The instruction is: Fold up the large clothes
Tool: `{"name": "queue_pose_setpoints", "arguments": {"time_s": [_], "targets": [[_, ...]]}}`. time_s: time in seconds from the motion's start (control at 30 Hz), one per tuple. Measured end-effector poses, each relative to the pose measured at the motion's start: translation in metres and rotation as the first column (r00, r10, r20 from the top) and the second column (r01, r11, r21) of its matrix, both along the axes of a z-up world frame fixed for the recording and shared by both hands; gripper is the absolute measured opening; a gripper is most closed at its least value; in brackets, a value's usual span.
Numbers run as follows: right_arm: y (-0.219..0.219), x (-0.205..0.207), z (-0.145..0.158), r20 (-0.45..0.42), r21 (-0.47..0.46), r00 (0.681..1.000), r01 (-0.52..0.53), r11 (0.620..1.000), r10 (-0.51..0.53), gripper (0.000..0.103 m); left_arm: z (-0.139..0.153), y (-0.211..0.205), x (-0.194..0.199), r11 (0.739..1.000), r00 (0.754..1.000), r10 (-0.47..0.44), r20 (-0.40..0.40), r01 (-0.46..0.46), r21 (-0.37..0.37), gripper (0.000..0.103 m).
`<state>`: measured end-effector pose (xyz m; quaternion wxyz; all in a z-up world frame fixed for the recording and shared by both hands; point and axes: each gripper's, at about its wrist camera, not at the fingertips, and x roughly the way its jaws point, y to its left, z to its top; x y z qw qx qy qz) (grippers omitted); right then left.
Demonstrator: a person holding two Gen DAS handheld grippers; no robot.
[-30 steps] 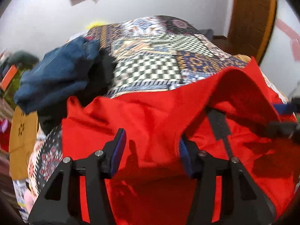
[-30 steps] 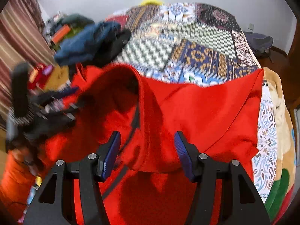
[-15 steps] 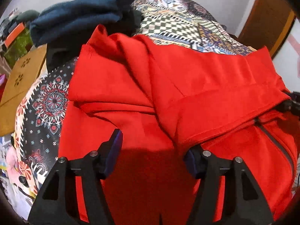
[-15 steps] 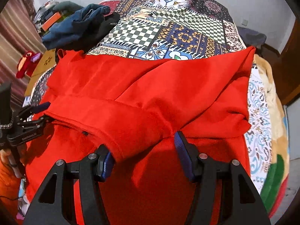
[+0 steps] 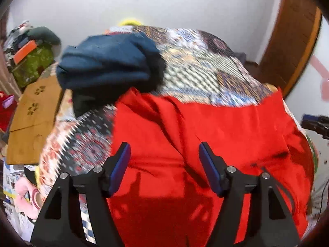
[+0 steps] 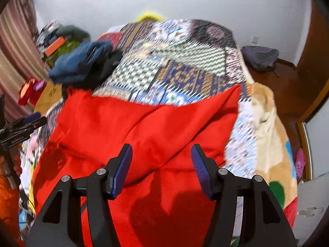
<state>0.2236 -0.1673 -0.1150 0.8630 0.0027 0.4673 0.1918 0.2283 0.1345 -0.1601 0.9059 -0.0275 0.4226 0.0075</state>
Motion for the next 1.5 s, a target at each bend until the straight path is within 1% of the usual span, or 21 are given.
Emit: {"name": "queue_pose_setpoints", "arguments": {"time_s": [0.1, 0.2, 0.23, 0.27, 0.33, 0.4, 0.53, 0.57, 0.63, 0.7, 0.77, 0.8, 0.87, 0.97, 1.03, 1.1, 1.17, 1.23, 1.3, 1.43, 1.5], "targets": [[-0.013, 0.018, 0.003, 0.009, 0.025, 0.999, 0.050, 0.998, -0.050, 0.056, 0.004, 0.020, 0.020, 0.998, 0.998, 0.055, 0.002, -0.055, -0.032, 0.069], [-0.022, 0.035, 0.000, 0.005, 0.029, 0.995, 0.099, 0.995, -0.099, 0.056, -0.002, 0.042, 0.043, 0.987, 0.993, 0.110, -0.034, -0.114, -0.116, 0.069], [-0.025, 0.041, -0.002, -0.002, 0.032, 0.994, 0.113, 0.993, -0.113, 0.056, -0.006, 0.051, 0.051, 0.979, 0.991, 0.120, -0.050, -0.127, -0.161, 0.069], [-0.029, 0.049, -0.005, -0.013, 0.035, 0.992, 0.129, 0.991, -0.128, 0.056, -0.010, 0.058, 0.058, 0.969, 0.990, 0.124, -0.066, -0.135, -0.206, 0.069], [-0.036, 0.065, -0.013, -0.037, 0.041, 0.986, 0.163, 0.986, -0.162, 0.056, -0.021, 0.066, 0.074, 0.951, 0.987, 0.129, -0.100, -0.152, -0.269, 0.069], [-0.041, 0.077, -0.020, -0.054, 0.035, 0.981, 0.190, 0.981, -0.188, 0.056, -0.034, 0.067, 0.091, 0.935, 0.984, 0.113, -0.134, -0.151, -0.321, 0.067], [-0.048, 0.098, -0.039, -0.128, 0.041, 0.969, 0.219, 0.975, -0.212, 0.056, -0.056, 0.058, 0.119, 0.921, 0.982, 0.071, -0.175, -0.132, -0.367, 0.062], [-0.048, 0.103, -0.044, -0.146, 0.049, 0.966, 0.223, 0.973, -0.214, 0.056, -0.063, 0.057, 0.127, 0.918, 0.979, 0.074, -0.191, -0.142, -0.371, 0.059], [-0.048, 0.110, -0.054, -0.178, 0.063, 0.961, 0.227, 0.972, -0.213, 0.056, -0.073, 0.059, 0.137, 0.910, 0.971, 0.101, -0.216, -0.178, -0.374, 0.046], [-0.047, 0.113, -0.063, -0.192, 0.051, 0.957, 0.230, 0.972, -0.216, 0.056, -0.081, 0.066, 0.144, 0.908, 0.965, 0.148, -0.217, -0.220, -0.357, 0.019], [-0.046, 0.114, -0.070, -0.194, 0.030, 0.957, 0.228, 0.973, -0.218, 0.056, -0.083, 0.073, 0.143, 0.899, 0.965, 0.171, -0.201, -0.236, -0.370, 0.010], [-0.046, 0.114, -0.072, -0.188, 0.027, 0.958, 0.226, 0.974, -0.217, 0.056, -0.083, 0.077, 0.140, 0.894, 0.965, 0.182, -0.189, -0.243, -0.377, 0.009], [-0.049, 0.114, -0.073, -0.180, 0.024, 0.959, 0.226, 0.974, -0.218, 0.056, -0.081, 0.082, 0.134, 0.897, 0.964, 0.206, -0.169, -0.255, -0.360, 0.009], [-0.053, 0.115, -0.075, -0.177, 0.007, 0.954, 0.246, 0.969, -0.241, 0.056, -0.075, 0.084, 0.118, 0.920, 0.958, 0.259, -0.126, -0.284, -0.269, 0.009], [-0.055, 0.116, -0.078, -0.179, -0.002, 0.951, 0.255, 0.967, -0.252, 0.056, -0.072, 0.089, 0.107, 0.926, 0.945, 0.306, -0.113, -0.323, -0.194, 0.009], [-0.058, 0.114, -0.076, -0.181, -0.014, 0.947, 0.267, 0.964, -0.265, 0.056, -0.076, 0.095, 0.099, 0.929, 0.937, 0.326, -0.128, -0.342, -0.141, 0.009], [-0.059, 0.111, -0.072, -0.180, -0.018, 0.945, 0.274, 0.961, -0.273, 0.056, -0.081, 0.102, 0.090, 0.928, 0.923, 0.348, -0.166, -0.365, -0.081, 0.009], [-0.059, 0.105, -0.064, -0.174, -0.017, 0.946, 0.275, 0.961, -0.273, 0.056, -0.080, 0.106, 0.079, 0.933, 0.926, 0.335, -0.176, -0.352, -0.076, 0.009], [-0.060, 0.096, -0.053, -0.156, -0.013, 0.951, 0.268, 0.963, -0.267, 0.056, -0.072, 0.105, 0.066, 0.940, 0.933, 0.320, -0.166, -0.334, -0.070, 0.009], [-0.059, 0.078, -0.026, -0.112, 0.005, 0.961, 0.254, 0.967, -0.251, 0.056, -0.046, 0.101, 0.045, 0.951, 0.947, 0.291, -0.139, -0.302, -0.065, 0.009], [-0.058, 0.067, -0.011, -0.083, 0.016, 0.967, 0.243, 0.970, -0.241, 0.056, -0.032, 0.097, 0.034, 0.955, 0.953, 0.279, -0.118, -0.288, -0.069, 0.013]]}}
